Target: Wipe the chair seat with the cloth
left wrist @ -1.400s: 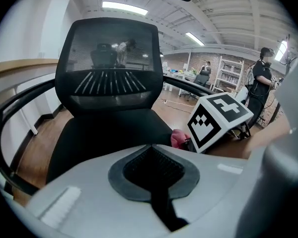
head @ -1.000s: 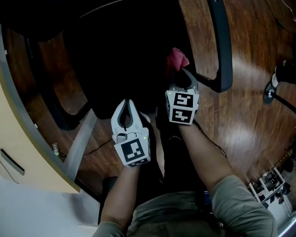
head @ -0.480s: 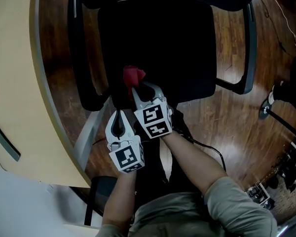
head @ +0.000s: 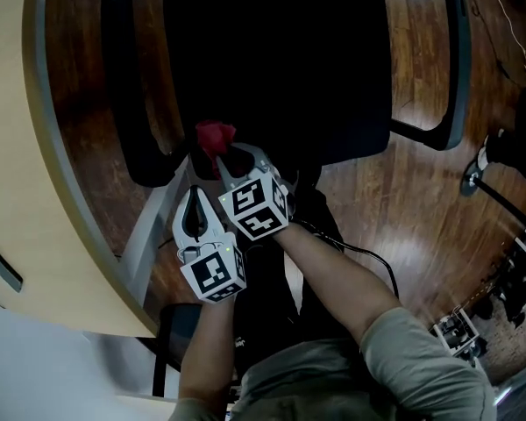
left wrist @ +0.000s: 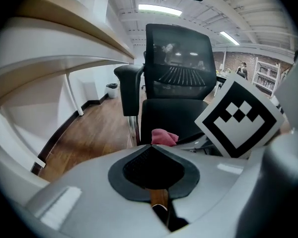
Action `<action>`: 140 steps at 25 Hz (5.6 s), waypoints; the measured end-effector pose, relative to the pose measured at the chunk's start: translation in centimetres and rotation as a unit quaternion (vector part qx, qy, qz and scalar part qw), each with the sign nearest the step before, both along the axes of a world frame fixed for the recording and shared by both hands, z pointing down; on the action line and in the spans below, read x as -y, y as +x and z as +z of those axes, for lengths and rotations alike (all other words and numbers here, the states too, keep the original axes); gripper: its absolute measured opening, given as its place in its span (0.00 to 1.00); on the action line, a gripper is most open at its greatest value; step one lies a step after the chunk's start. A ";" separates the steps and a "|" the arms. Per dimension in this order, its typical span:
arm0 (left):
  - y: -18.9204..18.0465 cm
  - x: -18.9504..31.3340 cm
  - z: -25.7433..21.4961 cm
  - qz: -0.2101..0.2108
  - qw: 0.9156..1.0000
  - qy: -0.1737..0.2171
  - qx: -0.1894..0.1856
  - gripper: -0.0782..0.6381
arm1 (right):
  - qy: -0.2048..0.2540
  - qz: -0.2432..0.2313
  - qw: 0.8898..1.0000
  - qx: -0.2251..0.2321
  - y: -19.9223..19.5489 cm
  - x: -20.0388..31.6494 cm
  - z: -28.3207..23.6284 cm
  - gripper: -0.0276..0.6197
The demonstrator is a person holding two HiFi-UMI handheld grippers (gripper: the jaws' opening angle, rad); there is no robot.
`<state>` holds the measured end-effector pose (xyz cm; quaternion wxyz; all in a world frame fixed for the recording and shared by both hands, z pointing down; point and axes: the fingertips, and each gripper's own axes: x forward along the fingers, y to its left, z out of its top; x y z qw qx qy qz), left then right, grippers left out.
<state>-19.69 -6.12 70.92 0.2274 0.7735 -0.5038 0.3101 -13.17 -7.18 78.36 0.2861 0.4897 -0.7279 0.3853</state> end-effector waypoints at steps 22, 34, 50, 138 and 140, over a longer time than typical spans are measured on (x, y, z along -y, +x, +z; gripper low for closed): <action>24.4 -7.2 -2.4 0.205 0.977 -0.004 -0.058 0.12 | -0.054 0.321 0.937 -0.129 32.6 -14.1 -0.3 0.14; 28.5 -10.5 -1.7 0.232 0.971 -0.011 -0.052 0.12 | -0.056 0.341 0.931 -0.120 35.8 -17.3 0.4 0.14; 11.7 -4.3 -1.8 0.092 0.996 0.001 -0.009 0.12 | 0.040 0.099 0.993 -0.040 15.0 -5.8 -4.6 0.14; 12.8 -14.0 -30.1 0.053 0.993 0.093 -0.049 0.12 | 0.147 0.004 0.988 -0.035 18.7 -17.0 -34.4 0.15; 9.0 -13.5 -31.6 0.035 0.992 0.107 -0.049 0.12 | 0.159 -0.024 0.987 -0.027 14.2 -15.7 -35.8 0.15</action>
